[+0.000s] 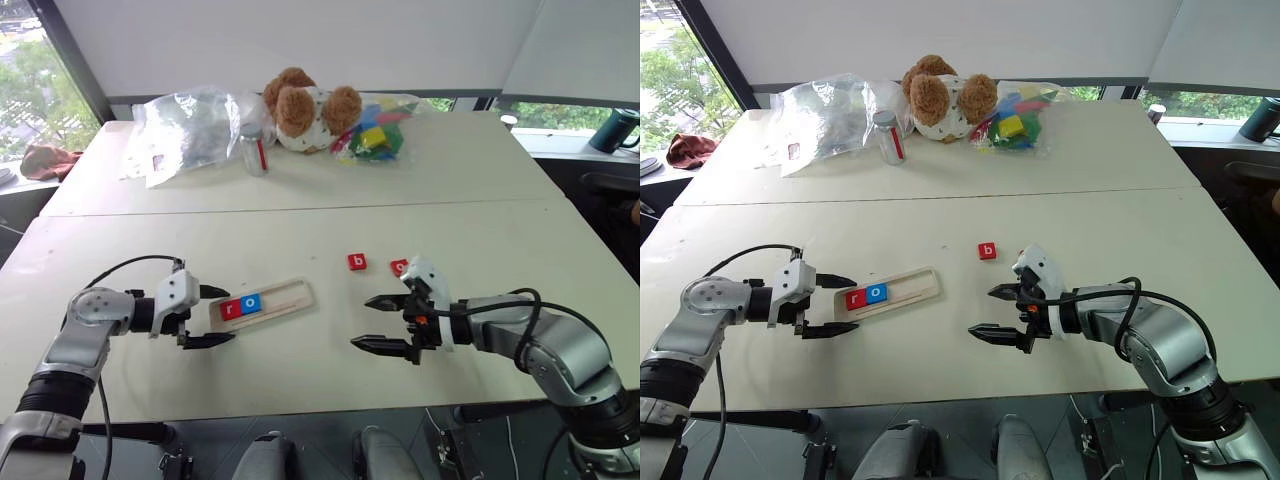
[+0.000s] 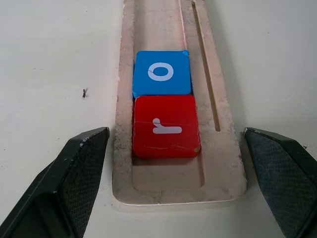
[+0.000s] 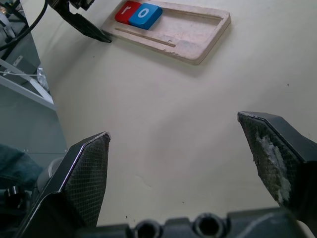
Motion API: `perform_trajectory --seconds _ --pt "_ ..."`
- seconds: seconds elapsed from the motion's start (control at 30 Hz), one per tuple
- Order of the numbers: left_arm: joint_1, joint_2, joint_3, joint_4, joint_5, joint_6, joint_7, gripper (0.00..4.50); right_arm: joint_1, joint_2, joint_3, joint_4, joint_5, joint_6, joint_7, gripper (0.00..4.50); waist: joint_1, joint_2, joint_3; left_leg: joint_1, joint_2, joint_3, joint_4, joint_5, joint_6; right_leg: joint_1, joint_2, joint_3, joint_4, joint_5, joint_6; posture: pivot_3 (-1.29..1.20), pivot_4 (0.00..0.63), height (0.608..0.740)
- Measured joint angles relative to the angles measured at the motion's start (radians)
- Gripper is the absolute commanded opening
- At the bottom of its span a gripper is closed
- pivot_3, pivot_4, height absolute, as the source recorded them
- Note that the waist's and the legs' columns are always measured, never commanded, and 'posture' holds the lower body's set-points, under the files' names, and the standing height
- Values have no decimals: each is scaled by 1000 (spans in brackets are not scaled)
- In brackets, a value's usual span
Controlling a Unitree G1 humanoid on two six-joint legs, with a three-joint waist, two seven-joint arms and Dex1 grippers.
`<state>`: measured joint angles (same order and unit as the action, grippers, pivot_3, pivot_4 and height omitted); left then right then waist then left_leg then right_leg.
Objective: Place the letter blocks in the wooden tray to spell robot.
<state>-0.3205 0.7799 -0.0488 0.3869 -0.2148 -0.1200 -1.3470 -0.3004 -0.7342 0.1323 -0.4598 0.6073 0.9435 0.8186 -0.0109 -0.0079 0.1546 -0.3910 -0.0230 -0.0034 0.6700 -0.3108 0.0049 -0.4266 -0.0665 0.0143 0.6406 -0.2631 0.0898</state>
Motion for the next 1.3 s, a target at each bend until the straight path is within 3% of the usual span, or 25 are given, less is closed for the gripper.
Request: perform_trajectory --seconds 0.07,0.33,0.5,0.73,1.0,1.1,1.3 --pt "6 0 0 -6 -1 -2 1 3090 0 0 0 1 -4 -1 0 4500 0 0 0 0 0 0 1 0 0 0 0 0 1 0 0 0 150 740" --pt "4 6 -31 -69 12 22 -4 3098 9 11 -28 15 -6 -13 -30 4500 3 0 0 0 0 -1 11 -1 1 3 0 0 6 0 0 0 150 740" --pt "-129 -63 -135 -73 54 32 -47 3098 19 17 -91 44 -41 -28 -112 4500 24 0 0 -2 0 -1 13 -1 1 3 0 0 6 0 0 0 150 740" --pt "-312 -198 -220 141 137 -47 -65 3098 26 62 -144 60 -96 -24 -258 4500 20 0 0 -2 0 -1 13 -1 2 1 4 0 8 0 0 0 150 740" --pt "-336 -225 -216 199 141 -55 -75 3098 -35 191 -120 60 -163 23 -432 4500 19 0 0 -1 0 0 14 -1 2 2 5 0 9 0 0 0 150 740" --pt "-312 -224 -206 164 138 -23 -66 4473 -79 259 -80 62 -202 44 -499 4500 20 0 0 -1 0 -1 14 -1 2 2 5 0 9 0 0 0 150 740" --pt "-230 -209 -180 34 126 51 -34 4473 -146 384 -16 151 -272 87 -598 4500 16 0 0 -1 0 -1 13 -1 2 2 4 0 9 0 0 0 150 740"
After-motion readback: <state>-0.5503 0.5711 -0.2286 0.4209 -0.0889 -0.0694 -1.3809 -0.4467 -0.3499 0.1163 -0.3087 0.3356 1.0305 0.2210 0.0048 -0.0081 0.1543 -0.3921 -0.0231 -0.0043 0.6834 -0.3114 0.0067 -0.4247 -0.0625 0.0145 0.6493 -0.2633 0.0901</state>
